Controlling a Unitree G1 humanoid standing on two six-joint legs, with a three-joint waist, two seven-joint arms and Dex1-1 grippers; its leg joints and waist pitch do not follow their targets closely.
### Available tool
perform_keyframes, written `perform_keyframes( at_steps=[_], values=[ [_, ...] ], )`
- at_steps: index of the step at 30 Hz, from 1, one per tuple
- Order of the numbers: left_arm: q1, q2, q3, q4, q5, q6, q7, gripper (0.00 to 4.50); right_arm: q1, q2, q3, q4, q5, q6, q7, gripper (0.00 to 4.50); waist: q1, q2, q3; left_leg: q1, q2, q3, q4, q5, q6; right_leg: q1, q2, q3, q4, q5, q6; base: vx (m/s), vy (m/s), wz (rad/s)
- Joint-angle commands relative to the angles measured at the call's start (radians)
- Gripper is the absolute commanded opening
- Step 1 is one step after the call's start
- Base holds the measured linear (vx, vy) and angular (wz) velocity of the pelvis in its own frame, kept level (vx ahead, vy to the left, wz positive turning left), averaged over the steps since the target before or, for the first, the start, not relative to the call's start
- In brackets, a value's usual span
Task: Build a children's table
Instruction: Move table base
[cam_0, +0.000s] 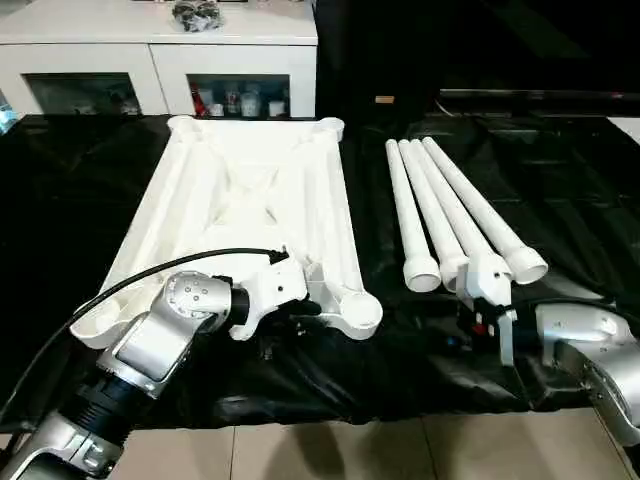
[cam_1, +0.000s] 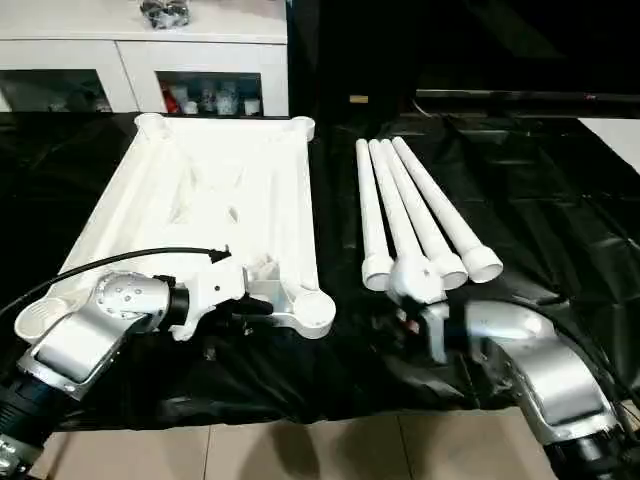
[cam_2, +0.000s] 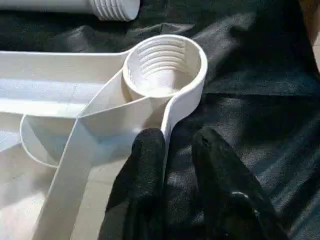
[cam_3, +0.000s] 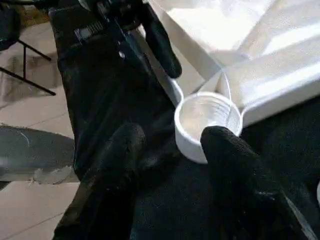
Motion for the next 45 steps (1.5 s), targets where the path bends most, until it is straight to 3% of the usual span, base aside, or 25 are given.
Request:
perform_keyframes(
  at_steps=[1,3,13,14,18,21,23,26,29,30,36,40,45],
  values=[
    [-0.015,0.002,-0.016,0.028,0.034,-0.02,0.01,1.52,-0.007,-0.012,-0.021,0.013,0.012,-0.009,0.007,2.13,0.004,-0.008,-0.06,-0.003,0.052,-0.013,-0.071,-0.028,0.086,0.053,-0.073,0.037,-0.06,-0.036,-0.301,0.0,0.0,0.0],
    [-0.024,-0.007,-0.016,0.056,0.048,-0.04,0.023,1.78,-0.008,-0.011,-0.021,0.012,0.016,-0.009,0.007,2.13,0.003,-0.008,-0.06,-0.003,0.051,-0.012,-0.07,-0.032,0.082,0.053,-0.071,0.037,-0.061,-0.044,-0.296,0.0,0.0,0.0],
    [-0.056,-0.017,-0.023,0.133,0.071,-0.085,0.019,1.78,-0.009,0.003,-0.006,-0.011,0.014,-0.013,0.016,2.13,0.006,-0.005,-0.063,-0.003,0.052,-0.013,-0.07,-0.022,0.085,0.053,-0.073,0.036,-0.058,-0.012,-0.301,0.0,0.0,0.0],
    [-0.064,-0.025,-0.013,0.156,0.057,-0.09,-0.001,1.42,-0.011,0.009,0.002,-0.025,0.017,-0.008,0.013,2.13,0.006,-0.003,-0.061,-0.003,0.052,-0.013,-0.07,-0.028,0.082,0.053,-0.072,0.036,-0.059,-0.02,-0.302,0.0,0.0,0.0],
    [-0.065,-0.035,-0.001,0.17,0.032,-0.095,-0.025,1.37,-0.014,0.016,0.007,-0.029,0.016,-0.008,0.01,2.13,0.006,-0.003,-0.062,-0.002,0.053,-0.014,-0.071,-0.025,0.079,0.053,-0.073,0.036,-0.057,-0.008,-0.303,0.0,0.0,0.0],
    [-0.065,-0.038,0.006,0.179,0.014,-0.088,-0.043,1.0,-0.02,0.026,0.014,-0.024,0.01,-0.013,0.006,2.13,0.008,-0.002,-0.064,-0.003,0.054,-0.013,-0.07,-0.021,0.081,0.053,-0.073,0.036,-0.055,0.012,-0.314,0.0,0.0,0.0],
    [-0.067,-0.033,-0.006,0.2,0.03,-0.104,-0.048,1.0,-0.025,0.032,0.02,-0.019,0.003,-0.018,0.006,2.13,0.007,-0.002,-0.063,-0.003,0.053,-0.013,-0.07,-0.03,0.079,0.053,-0.073,0.036,-0.057,-0.001,-0.31,0.0,0.0,0.0],
    [-0.07,-0.036,-0.007,0.213,0.038,-0.111,-0.046,0.58,-0.029,0.036,0.02,-0.021,0.004,-0.016,0.005,2.13,0.007,-0.003,-0.063,-0.003,0.054,-0.014,-0.071,-0.026,0.076,0.055,-0.074,0.037,-0.055,0.007,-0.31,0.0,0.0,0.0],
    [-0.074,-0.036,-0.01,0.223,0.048,-0.114,-0.043,0.56,-0.031,0.038,0.019,-0.021,0.005,-0.015,0.006,2.13,0.007,-0.002,-0.064,-0.003,0.054,-0.014,-0.071,-0.023,0.078,0.055,-0.074,0.037,-0.055,0.013,-0.31,0.0,0.0,0.0],
    [-0.074,-0.036,-0.01,0.223,0.049,-0.114,-0.043,0.24,-0.031,0.038,0.019,-0.021,0.005,-0.015,0.006,2.13,0.007,-0.003,-0.064,-0.003,0.054,-0.014,-0.071,-0.021,0.078,0.055,-0.074,0.036,-0.055,0.016,-0.309,0.0,0.0,0.0],
    [-0.078,-0.029,-0.018,0.244,0.083,-0.149,-0.023,0.07,-0.037,0.044,0.025,-0.016,-0.003,-0.02,0.006,2.13,0.004,-0.004,-0.063,-0.005,0.054,-0.014,-0.071,-0.023,0.075,0.056,-0.075,0.037,-0.055,0.008,-0.306,0.0,0.0,0.0],
    [-0.067,-0.03,0.001,0.203,0.091,-0.148,0.014,0.07,-0.043,0.047,0.026,-0.017,-0.005,-0.021,0.002,2.13,0.004,-0.004,-0.063,-0.004,0.054,-0.013,-0.071,-0.027,0.075,0.055,-0.075,0.038,-0.056,0.004,-0.306,0.0,0.0,0.0],
    [-0.026,-0.032,0.037,0.046,0.081,-0.107,0.06,0.07,-0.047,0.053,0.019,-0.019,-0.003,-0.021,-0.006,2.13,0.003,-0.004,-0.064,-0.006,0.056,-0.014,-0.07,-0.02,0.072,0.056,-0.076,0.038,-0.053,0.015,-0.309,0.0,0.0,0.0]
  ],
)
